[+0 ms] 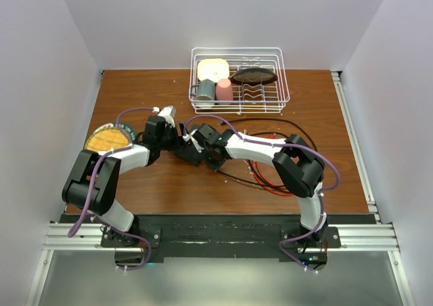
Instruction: Insert the plug into the switch port
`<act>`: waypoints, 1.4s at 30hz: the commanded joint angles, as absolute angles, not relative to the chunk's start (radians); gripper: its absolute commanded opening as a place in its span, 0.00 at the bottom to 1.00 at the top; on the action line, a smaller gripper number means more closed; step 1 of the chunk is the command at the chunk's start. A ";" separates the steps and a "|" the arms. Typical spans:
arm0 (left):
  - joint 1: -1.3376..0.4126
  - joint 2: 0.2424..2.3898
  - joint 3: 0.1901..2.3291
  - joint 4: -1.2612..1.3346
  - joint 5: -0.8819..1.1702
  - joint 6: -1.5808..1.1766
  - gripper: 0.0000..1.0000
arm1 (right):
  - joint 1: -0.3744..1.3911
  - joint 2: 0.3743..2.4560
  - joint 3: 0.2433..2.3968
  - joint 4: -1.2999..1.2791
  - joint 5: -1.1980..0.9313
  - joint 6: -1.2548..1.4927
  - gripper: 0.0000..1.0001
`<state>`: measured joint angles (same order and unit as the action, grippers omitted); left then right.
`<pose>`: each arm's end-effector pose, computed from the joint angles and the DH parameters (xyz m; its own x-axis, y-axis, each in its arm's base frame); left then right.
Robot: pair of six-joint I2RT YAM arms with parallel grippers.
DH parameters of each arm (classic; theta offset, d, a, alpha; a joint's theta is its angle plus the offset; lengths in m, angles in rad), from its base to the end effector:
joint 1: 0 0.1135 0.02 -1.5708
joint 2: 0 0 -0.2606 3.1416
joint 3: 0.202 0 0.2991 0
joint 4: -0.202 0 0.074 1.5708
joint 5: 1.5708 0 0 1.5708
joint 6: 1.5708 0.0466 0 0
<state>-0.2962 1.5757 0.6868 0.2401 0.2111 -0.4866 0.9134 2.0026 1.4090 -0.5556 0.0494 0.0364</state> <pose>0.3298 -0.1109 0.1122 -0.7190 -0.2586 -0.6451 0.1232 0.8661 -0.4845 0.2798 0.3586 0.1260 -0.5855 -0.6990 -0.4106 -0.7575 0.6522 -0.0301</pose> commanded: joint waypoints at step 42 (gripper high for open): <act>-0.206 1.692 0.526 0.669 0.583 -0.528 0.70 | 0.914 2.008 1.425 -0.431 0.040 -0.166 0.00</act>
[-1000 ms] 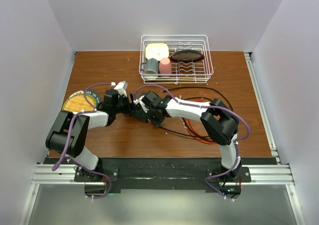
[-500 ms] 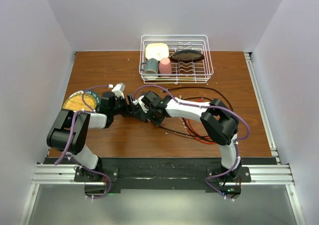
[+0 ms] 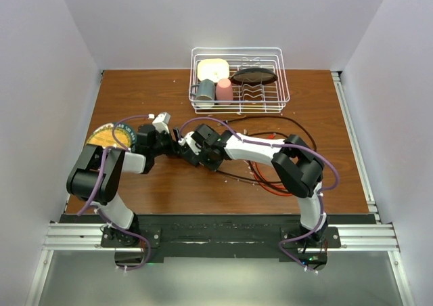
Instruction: Insert the plug into the switch port
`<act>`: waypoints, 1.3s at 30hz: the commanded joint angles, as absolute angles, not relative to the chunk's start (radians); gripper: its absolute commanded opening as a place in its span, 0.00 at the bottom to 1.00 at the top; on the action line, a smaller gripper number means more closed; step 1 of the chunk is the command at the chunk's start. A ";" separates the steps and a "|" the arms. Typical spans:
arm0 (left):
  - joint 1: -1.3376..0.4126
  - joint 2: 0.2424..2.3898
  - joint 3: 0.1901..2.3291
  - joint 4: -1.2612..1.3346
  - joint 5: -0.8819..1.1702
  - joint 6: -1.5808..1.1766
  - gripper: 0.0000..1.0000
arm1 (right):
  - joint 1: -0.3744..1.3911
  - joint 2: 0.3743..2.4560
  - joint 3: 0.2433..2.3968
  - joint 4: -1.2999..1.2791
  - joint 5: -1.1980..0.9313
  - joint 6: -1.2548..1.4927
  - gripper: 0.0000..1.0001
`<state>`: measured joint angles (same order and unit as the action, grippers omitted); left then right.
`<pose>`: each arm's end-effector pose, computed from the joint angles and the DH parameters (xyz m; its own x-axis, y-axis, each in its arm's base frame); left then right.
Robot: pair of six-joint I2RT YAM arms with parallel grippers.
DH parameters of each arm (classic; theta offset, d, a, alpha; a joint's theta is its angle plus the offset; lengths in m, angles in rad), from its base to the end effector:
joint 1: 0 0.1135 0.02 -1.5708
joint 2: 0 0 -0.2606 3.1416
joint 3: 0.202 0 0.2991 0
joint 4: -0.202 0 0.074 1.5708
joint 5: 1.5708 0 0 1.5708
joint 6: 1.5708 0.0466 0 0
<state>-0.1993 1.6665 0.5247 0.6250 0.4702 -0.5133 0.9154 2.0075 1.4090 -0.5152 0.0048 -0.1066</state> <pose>0.3113 -0.0844 0.0743 -0.6982 -0.3056 -0.6474 0.2523 0.7413 -0.6219 0.2801 0.3640 0.1259 -0.4596 -0.7724 -0.4384 -0.8452 0.5320 -0.0512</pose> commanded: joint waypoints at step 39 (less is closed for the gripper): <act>-0.207 1.701 0.502 0.741 0.657 -0.606 0.68 | 0.919 2.077 1.555 -0.417 -0.060 -0.057 0.00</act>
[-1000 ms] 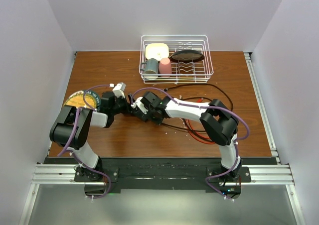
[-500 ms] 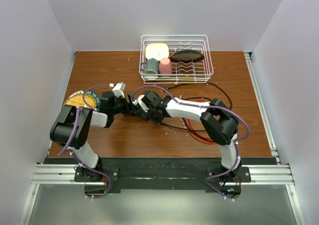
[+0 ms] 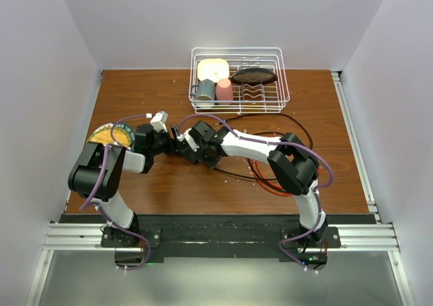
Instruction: Insert the plug into the switch port
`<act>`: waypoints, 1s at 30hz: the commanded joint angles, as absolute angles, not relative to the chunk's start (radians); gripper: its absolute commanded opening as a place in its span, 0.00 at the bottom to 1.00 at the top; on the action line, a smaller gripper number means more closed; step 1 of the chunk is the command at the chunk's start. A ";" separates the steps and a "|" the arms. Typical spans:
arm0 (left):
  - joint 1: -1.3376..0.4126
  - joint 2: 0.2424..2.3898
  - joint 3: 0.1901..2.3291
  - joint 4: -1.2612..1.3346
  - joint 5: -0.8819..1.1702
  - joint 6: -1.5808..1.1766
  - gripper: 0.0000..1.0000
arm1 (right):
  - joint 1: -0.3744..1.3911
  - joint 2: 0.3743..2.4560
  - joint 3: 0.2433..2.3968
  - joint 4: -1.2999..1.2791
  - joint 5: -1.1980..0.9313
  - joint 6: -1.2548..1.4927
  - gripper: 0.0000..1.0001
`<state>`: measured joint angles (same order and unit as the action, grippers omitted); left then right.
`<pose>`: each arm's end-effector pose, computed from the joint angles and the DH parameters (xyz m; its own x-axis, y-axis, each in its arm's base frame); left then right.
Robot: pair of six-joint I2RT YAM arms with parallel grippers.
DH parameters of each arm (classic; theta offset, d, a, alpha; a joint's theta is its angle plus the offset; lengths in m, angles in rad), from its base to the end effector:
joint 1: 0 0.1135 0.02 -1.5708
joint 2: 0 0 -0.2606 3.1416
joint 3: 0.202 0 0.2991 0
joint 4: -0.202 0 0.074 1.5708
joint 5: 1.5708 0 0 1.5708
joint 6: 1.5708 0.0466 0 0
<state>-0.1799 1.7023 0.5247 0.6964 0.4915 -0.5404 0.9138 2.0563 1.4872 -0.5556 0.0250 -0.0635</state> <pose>0.3147 -0.0796 0.0709 -0.6834 -0.3367 -0.6477 0.2540 0.7222 -0.6434 0.2897 0.3737 0.1279 -0.5001 -0.7522 -0.4291 -0.8184 0.5725 -0.0499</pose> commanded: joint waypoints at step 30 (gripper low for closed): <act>-0.207 1.701 0.466 0.761 0.721 -0.637 0.64 | 0.865 2.122 1.644 -0.402 -0.118 0.078 0.00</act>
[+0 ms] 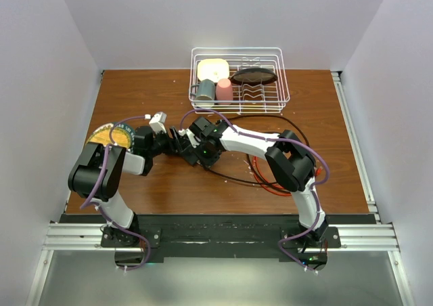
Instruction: Insert the plug into the switch port
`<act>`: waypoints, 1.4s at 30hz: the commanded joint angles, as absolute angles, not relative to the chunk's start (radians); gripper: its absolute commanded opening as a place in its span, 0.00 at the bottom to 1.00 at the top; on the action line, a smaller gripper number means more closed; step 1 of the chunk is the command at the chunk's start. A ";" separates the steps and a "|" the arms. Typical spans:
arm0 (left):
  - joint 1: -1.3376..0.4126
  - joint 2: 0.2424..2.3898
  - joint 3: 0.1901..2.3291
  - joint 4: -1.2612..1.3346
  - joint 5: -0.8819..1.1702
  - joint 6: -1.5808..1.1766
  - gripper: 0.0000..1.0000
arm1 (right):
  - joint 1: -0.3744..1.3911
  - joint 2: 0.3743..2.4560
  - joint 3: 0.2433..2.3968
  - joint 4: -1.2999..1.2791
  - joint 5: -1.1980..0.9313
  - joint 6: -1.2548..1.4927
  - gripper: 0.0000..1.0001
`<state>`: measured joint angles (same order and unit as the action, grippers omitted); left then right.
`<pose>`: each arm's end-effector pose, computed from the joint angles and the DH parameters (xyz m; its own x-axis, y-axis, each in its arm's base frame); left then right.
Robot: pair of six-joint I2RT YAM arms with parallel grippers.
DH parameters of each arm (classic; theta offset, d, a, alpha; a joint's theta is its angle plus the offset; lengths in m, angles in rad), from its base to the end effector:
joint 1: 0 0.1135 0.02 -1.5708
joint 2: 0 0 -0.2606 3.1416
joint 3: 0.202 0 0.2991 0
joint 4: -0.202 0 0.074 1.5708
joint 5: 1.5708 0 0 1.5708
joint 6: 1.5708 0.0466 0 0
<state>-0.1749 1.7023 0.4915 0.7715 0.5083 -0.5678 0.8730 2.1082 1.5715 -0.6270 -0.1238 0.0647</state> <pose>0.3086 -0.0776 0.0700 -0.6681 -0.3590 -0.6517 0.2686 0.7004 -0.6612 0.3063 0.3742 0.1287 -0.6400 -0.6634 -0.3878 -0.7520 0.6444 0.1387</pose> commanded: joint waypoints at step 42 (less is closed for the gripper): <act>-0.340 1.712 0.489 0.627 0.828 -0.649 0.52 | 0.865 2.013 1.580 -0.048 0.003 0.117 0.00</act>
<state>-0.1955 1.7241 0.4999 0.7612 0.4816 -0.5629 0.8768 2.0781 1.5291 -0.5808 -0.0471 0.1055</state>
